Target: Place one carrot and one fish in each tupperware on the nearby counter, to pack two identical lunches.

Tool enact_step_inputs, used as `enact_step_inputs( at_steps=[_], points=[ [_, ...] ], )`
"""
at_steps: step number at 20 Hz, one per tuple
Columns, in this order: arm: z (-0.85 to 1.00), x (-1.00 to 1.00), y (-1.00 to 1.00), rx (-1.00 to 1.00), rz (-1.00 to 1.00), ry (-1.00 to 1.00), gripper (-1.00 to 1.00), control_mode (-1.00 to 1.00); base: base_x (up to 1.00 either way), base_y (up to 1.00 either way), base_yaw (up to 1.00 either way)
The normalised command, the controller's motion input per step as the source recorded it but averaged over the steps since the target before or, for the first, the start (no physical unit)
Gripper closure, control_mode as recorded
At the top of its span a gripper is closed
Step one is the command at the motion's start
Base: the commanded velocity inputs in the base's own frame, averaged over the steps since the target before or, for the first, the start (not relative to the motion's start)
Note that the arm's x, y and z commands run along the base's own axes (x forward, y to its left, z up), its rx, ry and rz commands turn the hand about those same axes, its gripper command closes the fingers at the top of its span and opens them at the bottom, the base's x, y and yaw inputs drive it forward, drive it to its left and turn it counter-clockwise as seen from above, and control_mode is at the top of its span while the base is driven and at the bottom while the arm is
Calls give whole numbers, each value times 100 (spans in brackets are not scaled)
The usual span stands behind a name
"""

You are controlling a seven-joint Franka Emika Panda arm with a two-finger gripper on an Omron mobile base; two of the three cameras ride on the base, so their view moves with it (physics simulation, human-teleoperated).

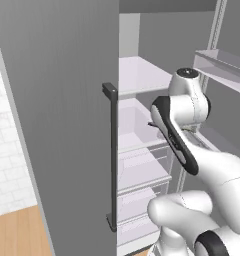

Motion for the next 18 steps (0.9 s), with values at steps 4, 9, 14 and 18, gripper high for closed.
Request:
enact_step_inputs(
  at_steps=[4, 9, 14, 18],
  points=[
    [-13, -25, -4, -1, 0, 1, 100, 100, -75, -14, 0],
    [0, 0, 0, 0, 0, 0, 100, 100, -100, -23, 0],
    [0, 0, 0, 0, 0, 0, 100, 100, -99, -76, -7],
    [0, 0, 0, 0, 0, 0, 100, 100, -27, -100, -13]
  ],
)
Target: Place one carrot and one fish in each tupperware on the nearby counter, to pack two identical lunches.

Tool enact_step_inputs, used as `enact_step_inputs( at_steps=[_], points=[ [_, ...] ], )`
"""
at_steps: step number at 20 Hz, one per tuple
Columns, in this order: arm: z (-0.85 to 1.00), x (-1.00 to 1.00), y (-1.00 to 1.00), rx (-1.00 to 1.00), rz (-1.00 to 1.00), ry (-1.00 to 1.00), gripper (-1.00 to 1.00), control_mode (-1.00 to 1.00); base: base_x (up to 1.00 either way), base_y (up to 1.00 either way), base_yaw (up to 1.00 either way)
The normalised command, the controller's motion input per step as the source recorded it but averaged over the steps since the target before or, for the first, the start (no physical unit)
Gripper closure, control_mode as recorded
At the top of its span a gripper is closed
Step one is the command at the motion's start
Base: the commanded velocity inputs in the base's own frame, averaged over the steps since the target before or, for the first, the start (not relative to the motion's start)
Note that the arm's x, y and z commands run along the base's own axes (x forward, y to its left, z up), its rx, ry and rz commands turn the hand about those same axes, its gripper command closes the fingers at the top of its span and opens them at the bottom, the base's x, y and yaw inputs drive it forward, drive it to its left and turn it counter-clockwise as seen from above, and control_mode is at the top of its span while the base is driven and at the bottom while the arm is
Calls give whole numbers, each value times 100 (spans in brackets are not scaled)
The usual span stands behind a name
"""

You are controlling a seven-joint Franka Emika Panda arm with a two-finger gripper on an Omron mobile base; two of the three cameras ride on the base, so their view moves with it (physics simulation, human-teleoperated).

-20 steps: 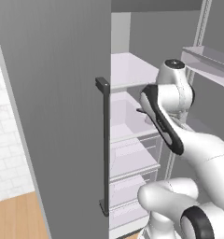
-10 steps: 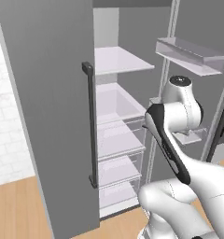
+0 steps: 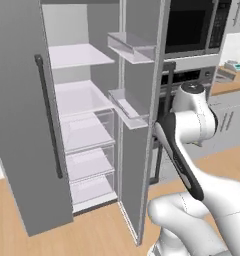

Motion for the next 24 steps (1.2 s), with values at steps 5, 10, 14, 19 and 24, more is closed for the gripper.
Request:
enact_step_inputs(
  at_steps=[5, 10, 14, 19, 24],
  points=[
    [0, 0, 0, 0, 0, 0, 100, 100, 26, -100, -7],
    [0, 0, 0, 0, 0, 0, 100, 100, 94, -100, -5],
    [0, 0, 0, 0, 0, 0, 100, 100, 100, -100, -9],
    [0, 0, 0, 0, 0, 0, 100, 100, 96, -100, -11],
    [0, 0, 0, 0, 0, 0, 100, 100, 90, -100, -10]
  ],
)
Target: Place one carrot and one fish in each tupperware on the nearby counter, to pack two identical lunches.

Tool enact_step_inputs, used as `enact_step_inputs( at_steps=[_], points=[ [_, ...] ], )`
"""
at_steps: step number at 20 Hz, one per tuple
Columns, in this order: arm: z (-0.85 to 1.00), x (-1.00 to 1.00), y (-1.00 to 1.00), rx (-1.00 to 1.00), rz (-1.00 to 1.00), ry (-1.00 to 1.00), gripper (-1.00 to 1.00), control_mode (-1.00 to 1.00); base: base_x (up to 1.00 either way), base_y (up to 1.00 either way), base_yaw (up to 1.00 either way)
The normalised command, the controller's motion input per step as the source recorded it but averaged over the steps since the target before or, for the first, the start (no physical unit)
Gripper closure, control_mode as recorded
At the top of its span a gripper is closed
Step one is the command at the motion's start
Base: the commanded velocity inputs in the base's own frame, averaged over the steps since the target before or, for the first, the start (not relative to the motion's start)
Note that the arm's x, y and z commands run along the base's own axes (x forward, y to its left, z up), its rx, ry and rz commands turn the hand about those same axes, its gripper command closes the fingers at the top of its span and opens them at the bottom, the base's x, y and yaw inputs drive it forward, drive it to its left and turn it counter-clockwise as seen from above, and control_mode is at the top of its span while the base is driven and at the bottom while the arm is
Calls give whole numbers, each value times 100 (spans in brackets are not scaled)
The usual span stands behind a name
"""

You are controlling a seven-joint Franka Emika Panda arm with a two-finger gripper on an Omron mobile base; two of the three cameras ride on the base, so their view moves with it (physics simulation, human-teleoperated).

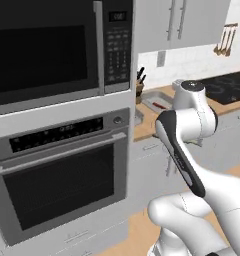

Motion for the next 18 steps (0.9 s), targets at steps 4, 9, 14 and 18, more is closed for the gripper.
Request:
enact_step_inputs(
  at_steps=[4, 9, 14, 18],
  points=[
    [0, 0, 0, 0, 0, 0, 100, 100, 84, -100, -7],
    [0, 0, 0, 0, 0, 0, 100, 100, 91, -100, -3],
    [0, 0, 0, 0, 0, 0, 100, 100, 100, -75, 0],
    [0, 0, 0, 0, 0, 0, 100, 100, 100, -6, 5]
  ],
)
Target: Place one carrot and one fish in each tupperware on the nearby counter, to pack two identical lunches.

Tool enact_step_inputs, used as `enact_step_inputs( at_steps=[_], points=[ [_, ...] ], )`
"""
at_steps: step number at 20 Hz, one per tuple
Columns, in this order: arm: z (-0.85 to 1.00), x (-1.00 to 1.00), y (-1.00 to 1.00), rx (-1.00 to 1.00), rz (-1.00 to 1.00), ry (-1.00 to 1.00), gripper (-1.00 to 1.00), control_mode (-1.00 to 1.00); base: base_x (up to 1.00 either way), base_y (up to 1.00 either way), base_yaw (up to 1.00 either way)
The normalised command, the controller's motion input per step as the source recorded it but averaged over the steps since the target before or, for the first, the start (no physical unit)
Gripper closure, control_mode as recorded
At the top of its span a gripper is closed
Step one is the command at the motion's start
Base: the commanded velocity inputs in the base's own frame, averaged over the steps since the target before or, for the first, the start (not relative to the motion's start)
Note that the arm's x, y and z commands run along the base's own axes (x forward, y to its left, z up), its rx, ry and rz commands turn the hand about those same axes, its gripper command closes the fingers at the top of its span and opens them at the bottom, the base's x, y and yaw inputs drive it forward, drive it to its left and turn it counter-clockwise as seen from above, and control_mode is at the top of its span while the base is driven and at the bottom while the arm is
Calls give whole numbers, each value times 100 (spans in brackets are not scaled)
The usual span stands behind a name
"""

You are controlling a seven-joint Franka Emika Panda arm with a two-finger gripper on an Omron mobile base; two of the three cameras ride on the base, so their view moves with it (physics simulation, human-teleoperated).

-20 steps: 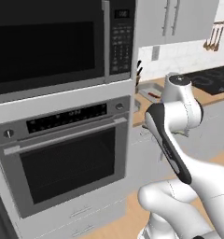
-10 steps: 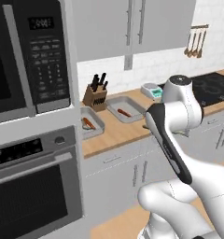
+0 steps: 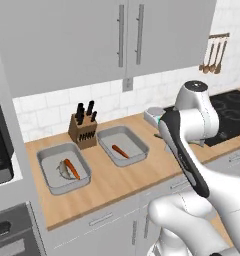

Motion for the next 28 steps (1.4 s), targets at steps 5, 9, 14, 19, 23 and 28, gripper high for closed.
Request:
enact_step_inputs(
  at_steps=[5, 9, 14, 19, 23, 28],
  points=[
    [0, 0, 0, 0, 0, 0, 100, 100, 96, 20, 13],
    [-64, 29, 4, 0, 2, 0, 100, -100, 0, 0, 0],
    [-86, 33, 13, 12, -17, -16, 100, -100, 0, 0, 0],
    [-38, 80, 30, 37, -23, -2, 100, -100, 0, 0, 0],
    [-2, 60, 17, 11, -18, 5, 100, -100, 0, 0, 0],
    [-1, 58, 2, 0, -12, 13, 100, -100, 0, 0, 0]
  ],
)
